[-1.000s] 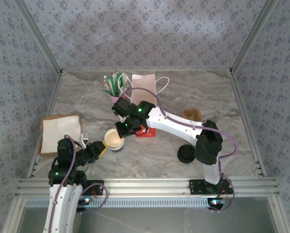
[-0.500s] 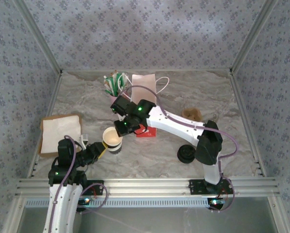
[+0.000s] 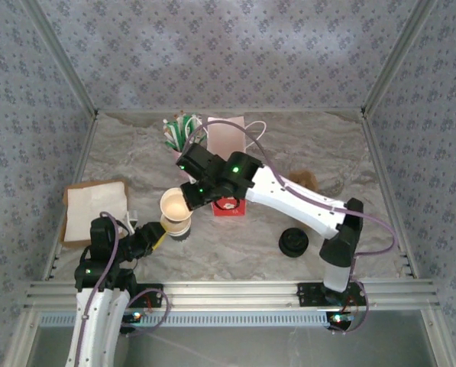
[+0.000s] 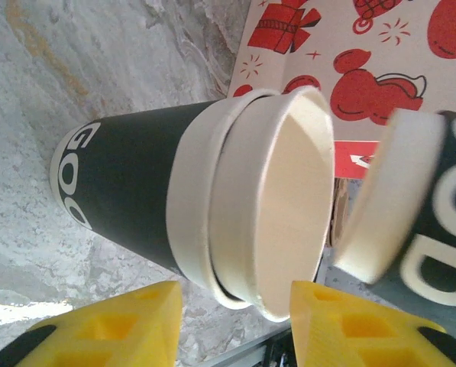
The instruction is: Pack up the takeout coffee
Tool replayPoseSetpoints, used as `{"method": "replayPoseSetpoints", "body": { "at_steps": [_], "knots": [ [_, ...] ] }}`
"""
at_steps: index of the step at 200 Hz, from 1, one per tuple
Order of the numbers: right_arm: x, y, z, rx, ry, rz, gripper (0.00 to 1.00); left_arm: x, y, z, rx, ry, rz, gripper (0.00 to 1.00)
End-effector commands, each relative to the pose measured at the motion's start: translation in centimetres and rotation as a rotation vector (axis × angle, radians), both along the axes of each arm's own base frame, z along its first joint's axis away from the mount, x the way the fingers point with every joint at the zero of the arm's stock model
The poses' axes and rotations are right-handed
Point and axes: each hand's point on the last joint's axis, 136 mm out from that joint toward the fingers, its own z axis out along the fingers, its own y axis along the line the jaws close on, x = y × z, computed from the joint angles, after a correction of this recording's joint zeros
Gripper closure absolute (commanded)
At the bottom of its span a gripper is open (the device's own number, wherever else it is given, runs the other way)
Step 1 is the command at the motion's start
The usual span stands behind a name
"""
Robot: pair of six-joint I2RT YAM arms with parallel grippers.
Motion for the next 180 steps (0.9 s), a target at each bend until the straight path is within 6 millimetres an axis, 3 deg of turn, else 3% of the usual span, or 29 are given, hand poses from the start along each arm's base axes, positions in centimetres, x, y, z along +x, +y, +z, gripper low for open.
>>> {"method": "replayPoseSetpoints", "body": {
  "at_steps": [1, 25, 59, 106, 134, 147, 153, 180],
  "knots": [
    [-0.8, -2.3, 3.0, 0.009, -0.071, 0.006, 1.00, 0.4, 0.1, 2.6, 0.019, -0.064, -0.008, 0.55],
    [-2.1, -3.9, 3.6, 0.015, -0.080, 0.020, 1.00, 0.5, 0.2, 4.1, 0.037, -0.093, -0.014, 0.45],
    [-3.9, -6.6, 2.8, -0.007, -0.081, 0.022, 1.00, 0.2, 0.5, 6.3, 0.075, -0.134, -0.016, 0.30],
    [-6.5, -11.3, -2.0, -0.065, -0.019, 0.017, 1.00, 0.2, 0.6, 7.8, 0.106, -0.155, -0.012, 0.22],
    [-6.7, -13.7, -5.6, -0.103, 0.025, -0.033, 1.00, 0.4, 0.2, 8.0, 0.136, -0.155, -0.029, 0.22],
    [-6.6, -14.2, -6.6, -0.110, 0.038, -0.052, 1.00, 0.6, -0.1, 8.1, 0.146, -0.158, -0.041, 0.22],
    [-6.8, -14.8, -8.2, -0.144, 0.056, -0.059, 1.00, 0.6, -0.3, 8.1, 0.152, -0.160, -0.046, 0.22],
    [-6.6, -15.1, -10.2, -0.154, 0.077, -0.078, 1.00, 0.8, -1.3, 8.2, 0.184, -0.166, -0.086, 0.22]
  ]
}}
